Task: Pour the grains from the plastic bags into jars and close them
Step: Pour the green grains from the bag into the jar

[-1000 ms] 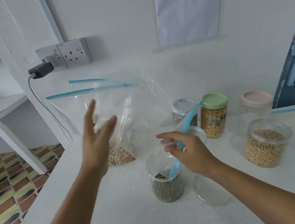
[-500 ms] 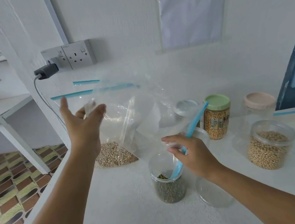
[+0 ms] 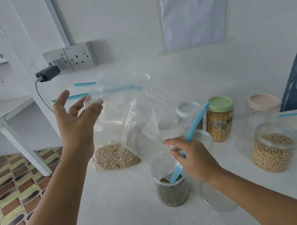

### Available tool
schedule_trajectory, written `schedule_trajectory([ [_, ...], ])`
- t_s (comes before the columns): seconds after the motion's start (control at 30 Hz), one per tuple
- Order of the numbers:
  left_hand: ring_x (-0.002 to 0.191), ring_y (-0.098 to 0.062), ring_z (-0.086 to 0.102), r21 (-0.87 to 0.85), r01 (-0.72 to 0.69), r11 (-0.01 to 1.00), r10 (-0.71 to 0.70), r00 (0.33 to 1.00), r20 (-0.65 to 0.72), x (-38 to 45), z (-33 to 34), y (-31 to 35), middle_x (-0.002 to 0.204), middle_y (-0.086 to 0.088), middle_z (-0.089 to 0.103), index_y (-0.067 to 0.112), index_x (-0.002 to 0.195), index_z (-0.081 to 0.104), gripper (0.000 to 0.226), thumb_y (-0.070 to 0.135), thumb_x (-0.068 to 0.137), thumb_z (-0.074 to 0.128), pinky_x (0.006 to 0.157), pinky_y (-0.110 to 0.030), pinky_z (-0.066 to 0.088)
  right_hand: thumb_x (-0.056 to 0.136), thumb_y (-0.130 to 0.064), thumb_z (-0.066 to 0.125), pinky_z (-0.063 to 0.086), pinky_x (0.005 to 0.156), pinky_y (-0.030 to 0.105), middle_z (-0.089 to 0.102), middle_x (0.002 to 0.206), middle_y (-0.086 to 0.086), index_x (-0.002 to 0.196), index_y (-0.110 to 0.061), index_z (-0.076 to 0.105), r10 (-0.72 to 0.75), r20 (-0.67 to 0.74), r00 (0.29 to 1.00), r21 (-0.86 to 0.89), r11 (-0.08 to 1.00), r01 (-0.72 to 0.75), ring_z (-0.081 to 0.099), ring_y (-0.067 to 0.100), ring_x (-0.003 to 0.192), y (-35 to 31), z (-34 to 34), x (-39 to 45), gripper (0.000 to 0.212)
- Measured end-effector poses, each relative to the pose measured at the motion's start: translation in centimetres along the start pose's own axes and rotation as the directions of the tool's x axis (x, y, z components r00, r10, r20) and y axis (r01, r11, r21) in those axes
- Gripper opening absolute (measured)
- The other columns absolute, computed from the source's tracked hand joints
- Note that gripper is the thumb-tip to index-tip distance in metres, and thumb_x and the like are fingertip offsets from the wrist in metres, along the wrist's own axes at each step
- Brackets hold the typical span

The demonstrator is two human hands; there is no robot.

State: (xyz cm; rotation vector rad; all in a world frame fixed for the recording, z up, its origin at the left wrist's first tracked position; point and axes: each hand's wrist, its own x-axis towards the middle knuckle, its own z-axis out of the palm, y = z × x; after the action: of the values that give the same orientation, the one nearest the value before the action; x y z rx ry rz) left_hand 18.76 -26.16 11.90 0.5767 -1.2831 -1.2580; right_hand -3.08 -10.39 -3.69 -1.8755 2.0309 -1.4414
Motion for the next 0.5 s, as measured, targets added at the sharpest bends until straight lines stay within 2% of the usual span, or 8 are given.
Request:
schedule_trajectory([
  [0.07,0.108,-0.031,0.074,0.003,-0.024,1.0,0.024,1.0,0.019,0.0,-0.2,0.3,0.112,-0.013,0.068,0.019,0.144,0.041,0.067,0.0,0.091,0.076,0.1,-0.042,0.058,0.098,-0.011,0.069,0.057,0.083,0.023,0.067,0.104,-0.006,0.13,-0.028,0.066,-0.014,0.009,1.0,-0.038,0.999,0.014,0.068,0.014,0.09,0.0,0.1,0.1,0.036],
  [0.17,0.107,-0.03,0.074,0.05,-0.04,0.998,0.037,0.998,0.06,0.3,0.0,0.8,0.098,-0.004,0.076,0.019,0.129,0.06,0.033,0.01,0.099,0.07,0.101,-0.043,0.057,0.097,-0.012,0.07,0.058,0.082,0.024,0.066,0.103,-0.006,0.129,-0.028,0.066,-0.023,0.021,1.0,-0.071,0.997,0.024,0.066,0.015,0.087,0.0,0.1,0.0,0.036],
  [0.23,0.103,-0.023,0.074,0.097,-0.083,0.992,0.077,0.995,0.065,0.6,0.0,0.8,0.093,0.0,0.078,0.019,0.117,0.069,0.021,0.008,0.1,0.067,0.101,-0.04,0.056,0.098,-0.015,0.07,0.058,0.082,0.024,0.067,0.104,-0.007,0.13,-0.03,0.066,-0.022,0.024,0.999,-0.089,0.996,0.024,0.067,0.014,0.087,-0.1,0.2,0.0,0.036],
  [0.3,0.099,-0.013,0.073,0.136,-0.12,0.983,0.114,0.992,0.055,0.8,-0.1,0.8,0.09,0.003,0.08,0.019,0.116,0.071,0.022,0.006,0.099,0.068,0.096,-0.026,0.053,0.098,-0.018,0.069,0.059,0.083,0.026,0.07,0.105,-0.008,0.131,-0.033,0.064,-0.04,0.034,0.999,-0.141,0.989,0.045,0.068,0.014,0.089,0.0,0.3,0.2,0.037],
  [0.37,0.098,-0.006,0.072,0.154,-0.126,0.98,0.124,0.992,0.023,1.1,-0.1,1.1,0.089,0.005,0.08,0.016,0.12,0.071,0.024,0.006,0.098,0.068,0.088,-0.011,0.049,0.098,-0.022,0.069,0.058,0.086,0.032,0.073,0.102,-0.008,0.131,-0.037,0.062,-0.062,0.035,0.997,-0.208,0.976,0.068,0.067,0.015,0.086,0.2,0.5,0.2,0.038],
  [0.43,0.097,-0.007,0.072,0.131,-0.107,0.986,0.113,0.993,-0.04,1.3,-0.3,1.4,0.089,0.004,0.08,0.016,0.121,0.072,0.025,0.007,0.097,0.07,0.087,-0.011,0.052,0.097,-0.023,0.07,0.056,0.088,0.039,0.074,0.095,-0.008,0.13,-0.037,0.062,-0.058,0.012,0.998,-0.232,0.971,0.059,0.065,0.014,0.081,0.4,0.5,0.3,0.036],
  [0.5,0.096,-0.011,0.073,0.085,-0.091,0.992,0.101,0.988,-0.116,1.5,-0.5,1.4,0.085,0.004,0.079,0.016,0.117,0.074,0.025,0.006,0.094,0.072,0.093,-0.021,0.056,0.096,-0.022,0.071,0.052,0.091,0.039,0.073,0.093,-0.008,0.128,-0.036,0.064,-0.052,-0.02,0.998,-0.255,0.966,0.045,0.061,0.013,0.079,0.4,0.5,0.5,0.035],
])
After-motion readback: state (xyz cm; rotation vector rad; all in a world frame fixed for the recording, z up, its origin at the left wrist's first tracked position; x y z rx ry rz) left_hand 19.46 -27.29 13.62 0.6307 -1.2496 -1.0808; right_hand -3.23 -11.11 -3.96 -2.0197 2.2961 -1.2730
